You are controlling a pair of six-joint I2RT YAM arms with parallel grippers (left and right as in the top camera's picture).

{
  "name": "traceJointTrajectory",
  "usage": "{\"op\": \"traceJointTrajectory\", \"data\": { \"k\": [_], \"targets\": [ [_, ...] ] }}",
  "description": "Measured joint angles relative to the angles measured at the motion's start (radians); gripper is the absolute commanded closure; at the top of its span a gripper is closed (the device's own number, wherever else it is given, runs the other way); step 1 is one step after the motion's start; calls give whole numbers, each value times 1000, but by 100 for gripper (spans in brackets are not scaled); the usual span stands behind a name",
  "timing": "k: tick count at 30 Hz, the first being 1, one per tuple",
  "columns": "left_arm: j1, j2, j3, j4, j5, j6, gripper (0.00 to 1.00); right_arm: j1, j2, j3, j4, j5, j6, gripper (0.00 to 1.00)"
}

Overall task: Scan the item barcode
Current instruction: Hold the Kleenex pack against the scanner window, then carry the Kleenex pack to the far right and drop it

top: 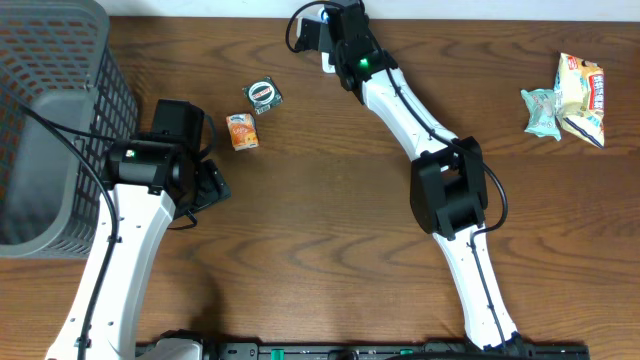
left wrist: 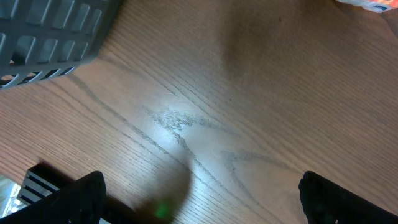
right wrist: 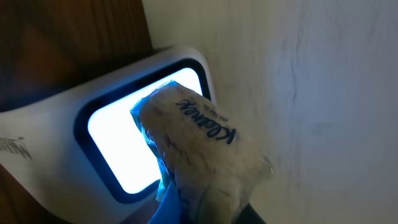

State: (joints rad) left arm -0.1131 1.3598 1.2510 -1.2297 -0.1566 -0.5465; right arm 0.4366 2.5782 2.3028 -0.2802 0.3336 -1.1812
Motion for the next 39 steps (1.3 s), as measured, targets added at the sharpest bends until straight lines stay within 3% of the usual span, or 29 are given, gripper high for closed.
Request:
{"op": "traceJointTrajectory", "data": {
  "k": [9,22,30,32,34,35,39],
  "targets": [
    [0,0,0,0,0,0,2,-35,-24,0,-40,31,156,99],
    [0,0,0,0,0,0,2,-312,-185,2,-626,71,516,99],
    [0,0,0,0,0,0,2,-524,-184,0,-839,77,769,98],
    [0,0,0,1,0,0,2,-568,-184,0,-869,79,811,82],
    [0,0,0,0,0,0,3,-605,-184,0,-896,80,837,52],
    [0,0,0,0,0,0,3,-618,-184,0,-905,82,848,1],
    [0,0,0,0,0,0,2,-658,-184,0,-911,79,869,1]
  ]
}}
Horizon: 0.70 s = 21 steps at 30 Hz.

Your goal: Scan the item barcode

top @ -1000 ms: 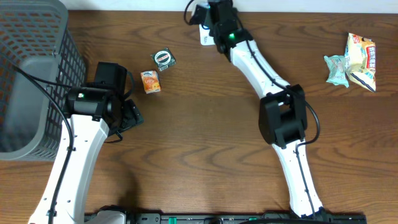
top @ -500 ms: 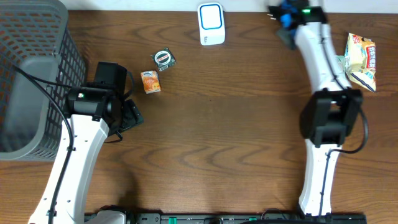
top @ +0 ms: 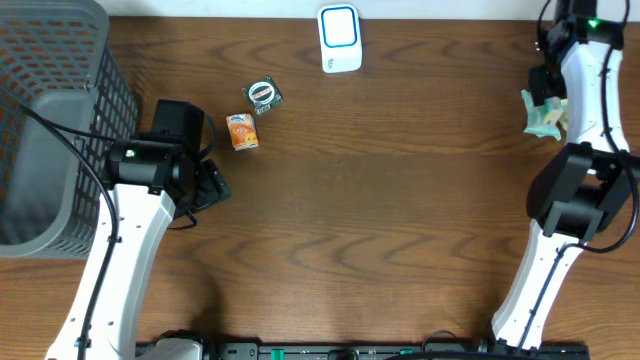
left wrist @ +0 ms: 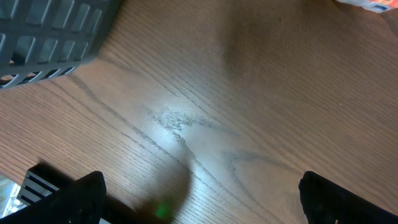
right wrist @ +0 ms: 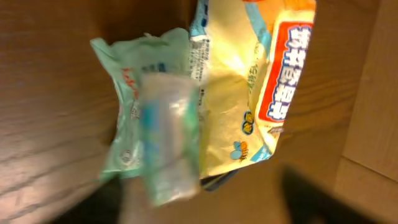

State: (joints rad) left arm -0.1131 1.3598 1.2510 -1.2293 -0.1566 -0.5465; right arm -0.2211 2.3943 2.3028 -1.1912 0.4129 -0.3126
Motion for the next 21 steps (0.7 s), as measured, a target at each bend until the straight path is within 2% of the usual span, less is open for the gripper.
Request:
{"op": "traceJointTrajectory", "data": {
  "k": [10,14,21],
  "targets": [
    [0,0,0,0,0,0,2,25,0,0,31,-164,13,1],
    [0,0,0,0,0,0,2,66,0,0,39,-212,14,1],
    [0,0,0,0,0,0,2,173,0,0,36,-418,14,1]
  ]
}}
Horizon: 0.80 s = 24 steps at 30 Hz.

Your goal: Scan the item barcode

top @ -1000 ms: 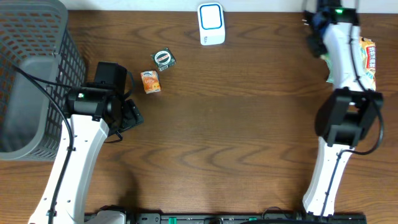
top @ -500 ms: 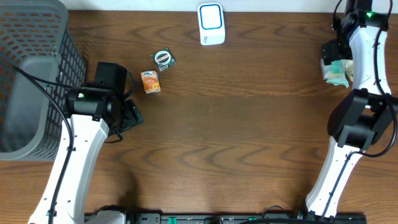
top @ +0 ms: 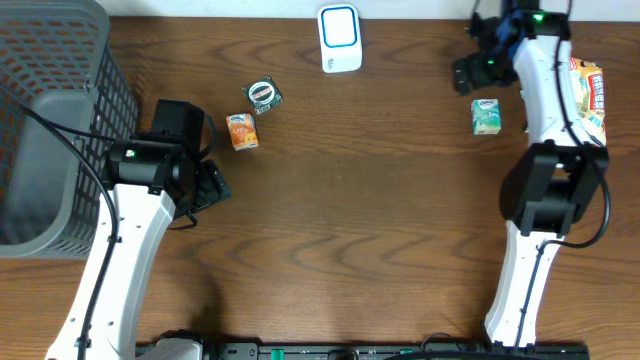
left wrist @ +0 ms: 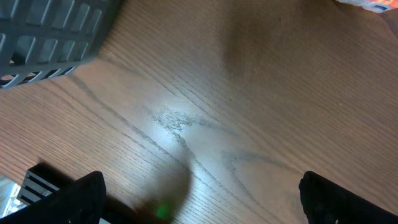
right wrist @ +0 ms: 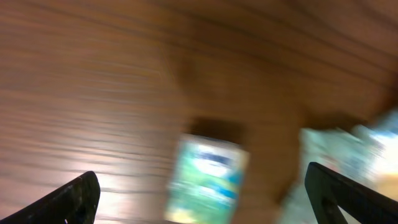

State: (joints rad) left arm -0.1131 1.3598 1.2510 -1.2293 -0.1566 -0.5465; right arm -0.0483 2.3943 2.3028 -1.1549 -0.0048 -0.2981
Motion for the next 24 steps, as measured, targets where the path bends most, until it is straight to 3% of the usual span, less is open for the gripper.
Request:
{"op": "traceJointTrajectory", "data": {
  "k": [3,5,6,7,8,10,13,24],
  "targets": [
    [0,0,0,0,0,0,2,35,0,0,-12,-44,0,1],
    [0,0,0,0,0,0,2,49,0,0,-22,-61,11,14],
    [0,0,0,0,0,0,2,52,0,-2,-25,-68,26,30],
    [0,0,0,0,0,0,2,52,0,-5,-28,-72,38,55],
    [0,0,0,0,0,0,2,52,0,-11,-28,-74,45,72],
    [0,0,0,0,0,0,2,50,0,-31,-27,-77,59,92],
    [0,0,0,0,0,0,3,44,0,-92,-15,-79,74,99],
    [0,0,0,0,0,0,2,37,0,-296,138,-27,104,99]
  ]
}}
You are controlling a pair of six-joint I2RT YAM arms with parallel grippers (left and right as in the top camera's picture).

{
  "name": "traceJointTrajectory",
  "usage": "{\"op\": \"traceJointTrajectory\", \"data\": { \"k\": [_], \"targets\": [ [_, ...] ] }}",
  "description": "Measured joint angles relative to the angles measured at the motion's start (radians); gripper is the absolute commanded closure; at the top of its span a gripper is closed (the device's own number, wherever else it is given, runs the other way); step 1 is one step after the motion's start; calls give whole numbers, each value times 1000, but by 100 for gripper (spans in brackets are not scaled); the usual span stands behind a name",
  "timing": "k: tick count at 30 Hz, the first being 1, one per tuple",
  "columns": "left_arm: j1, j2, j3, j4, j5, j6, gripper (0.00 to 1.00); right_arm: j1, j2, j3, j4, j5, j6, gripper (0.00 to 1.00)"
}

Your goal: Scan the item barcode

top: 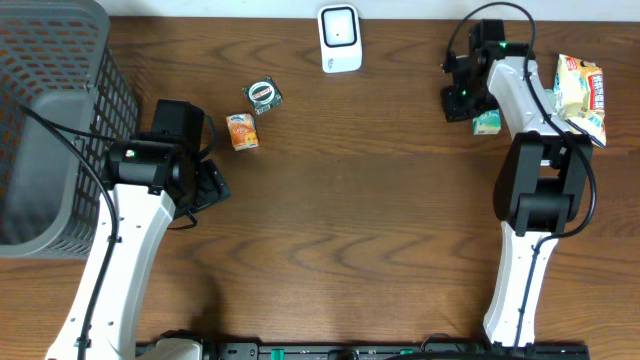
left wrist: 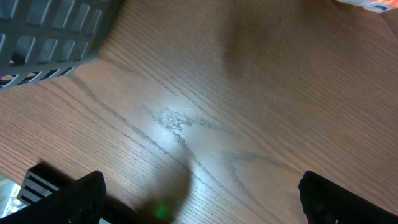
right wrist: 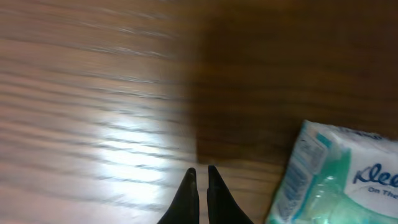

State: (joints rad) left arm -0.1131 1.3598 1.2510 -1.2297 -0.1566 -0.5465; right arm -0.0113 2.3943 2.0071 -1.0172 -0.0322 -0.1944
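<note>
A white barcode scanner (top: pixel 340 38) stands at the table's back edge. A teal Kleenex tissue pack (top: pixel 487 122) lies on the wood right of it and fills the lower right of the right wrist view (right wrist: pixel 339 180). My right gripper (top: pixel 461 98) sits just left of the pack, its fingers (right wrist: pixel 201 186) pressed together with nothing between them. My left gripper (top: pixel 207 186) hovers low over bare wood near the basket. It is open wide (left wrist: pixel 199 205) and empty.
A grey mesh basket (top: pixel 55 110) fills the far left. A small orange pack (top: pixel 241 131) and a round tin (top: pixel 264 94) lie between the basket and the scanner. A yellow snack bag (top: pixel 580 85) lies at the far right.
My right gripper was open above the tissue pack. It is now shut on nothing, lower and just left of the pack. The pack lies about where it was. The left arm is unchanged.
My right gripper first held the tissue pack against the lit scanner. Then it was at the far right over the snack bag, the pack still in it. Then the pack lay on the table left of the bag, the gripper open; now the gripper is shut beside it.
</note>
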Motion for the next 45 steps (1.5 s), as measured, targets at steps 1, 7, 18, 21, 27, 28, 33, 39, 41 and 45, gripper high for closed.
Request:
{"op": "traceJointTrajectory", "data": {
  "k": [1,7,18,21,27,28,33,39,41,45],
  "targets": [
    [0,0,0,0,0,0,2,-3,0,-12,10,19,7,99],
    [0,0,0,0,0,0,2,-50,0,-36,47,75,24,99],
    [0,0,0,0,0,0,3,-165,0,-36,64,100,30,99],
    [0,0,0,0,0,0,3,-169,0,-31,52,101,30,99],
    [0,0,0,0,0,0,3,-155,0,54,-19,95,31,90],
    [0,0,0,0,0,0,3,-148,0,97,-45,77,31,78],
    [0,0,0,0,0,0,2,-117,-18,176,-108,-93,40,1],
    [0,0,0,0,0,0,2,-44,-58,187,-117,-515,40,1],
    [0,0,0,0,0,0,2,-18,-58,187,-123,-605,40,1],
    [0,0,0,0,0,0,2,45,-58,187,-124,-716,51,1]
  ]
}}
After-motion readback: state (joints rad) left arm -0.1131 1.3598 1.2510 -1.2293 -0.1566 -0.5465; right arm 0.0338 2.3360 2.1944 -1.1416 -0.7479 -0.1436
